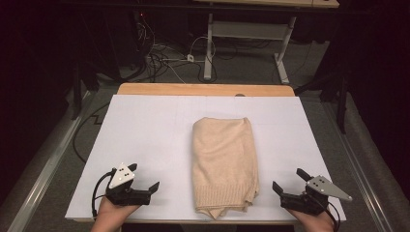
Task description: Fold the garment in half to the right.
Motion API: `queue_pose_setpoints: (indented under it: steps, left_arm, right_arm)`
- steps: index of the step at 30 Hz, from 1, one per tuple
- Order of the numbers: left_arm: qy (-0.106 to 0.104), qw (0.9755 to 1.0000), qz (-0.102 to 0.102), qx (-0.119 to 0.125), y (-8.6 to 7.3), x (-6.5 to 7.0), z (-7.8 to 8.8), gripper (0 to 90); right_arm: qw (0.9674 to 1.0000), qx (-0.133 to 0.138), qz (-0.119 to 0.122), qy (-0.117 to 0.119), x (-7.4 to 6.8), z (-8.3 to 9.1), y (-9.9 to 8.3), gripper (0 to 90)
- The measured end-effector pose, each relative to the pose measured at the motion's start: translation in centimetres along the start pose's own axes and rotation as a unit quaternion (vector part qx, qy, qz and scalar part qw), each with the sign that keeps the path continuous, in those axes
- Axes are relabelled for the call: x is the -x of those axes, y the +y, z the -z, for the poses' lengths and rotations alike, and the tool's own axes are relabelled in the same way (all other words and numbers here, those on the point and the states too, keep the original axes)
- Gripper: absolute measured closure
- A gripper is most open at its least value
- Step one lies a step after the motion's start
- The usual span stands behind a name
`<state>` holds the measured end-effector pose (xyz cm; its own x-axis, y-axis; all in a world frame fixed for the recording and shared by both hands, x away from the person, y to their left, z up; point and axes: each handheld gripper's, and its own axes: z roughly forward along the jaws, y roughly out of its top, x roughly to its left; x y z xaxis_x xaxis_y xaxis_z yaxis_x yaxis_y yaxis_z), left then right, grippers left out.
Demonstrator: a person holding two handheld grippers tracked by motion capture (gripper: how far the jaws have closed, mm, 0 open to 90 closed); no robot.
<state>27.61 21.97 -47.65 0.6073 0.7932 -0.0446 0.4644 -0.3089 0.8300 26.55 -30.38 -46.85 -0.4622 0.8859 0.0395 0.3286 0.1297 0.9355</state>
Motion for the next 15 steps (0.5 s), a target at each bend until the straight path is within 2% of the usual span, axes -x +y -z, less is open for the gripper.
queue_pose_setpoints:
  steps: [3,6,9,11,15]
  left_arm:
    - [0.003,1.0000,0.002,0.002,-0.04,0.16,0.08,0.0]
    - [0.006,0.9999,0.010,0.011,-0.15,0.05,0.20,0.0]
    - [0.006,0.9998,0.018,0.011,-0.30,-0.29,0.17,0.0]
    - [0.005,0.9998,0.018,0.008,-0.30,-0.46,0.14,0.0]
    - [0.003,0.9998,0.017,0.008,-0.13,-0.58,-0.02,0.0]
  right_arm:
    - [1.0000,0.007,0.000,0.002,-0.13,-0.09,0.21,0.1]
    - [1.0000,0.002,0.009,-0.003,-0.27,-0.38,0.01,0.1]
    - [1.0000,0.002,0.003,0.000,-0.18,-0.30,-0.14,0.1]
    - [0.9999,0.008,-0.006,0.006,-0.17,0.01,-0.06,0.1]
    - [0.9999,0.010,0.001,0.001,-0.33,0.47,0.01,0.1]
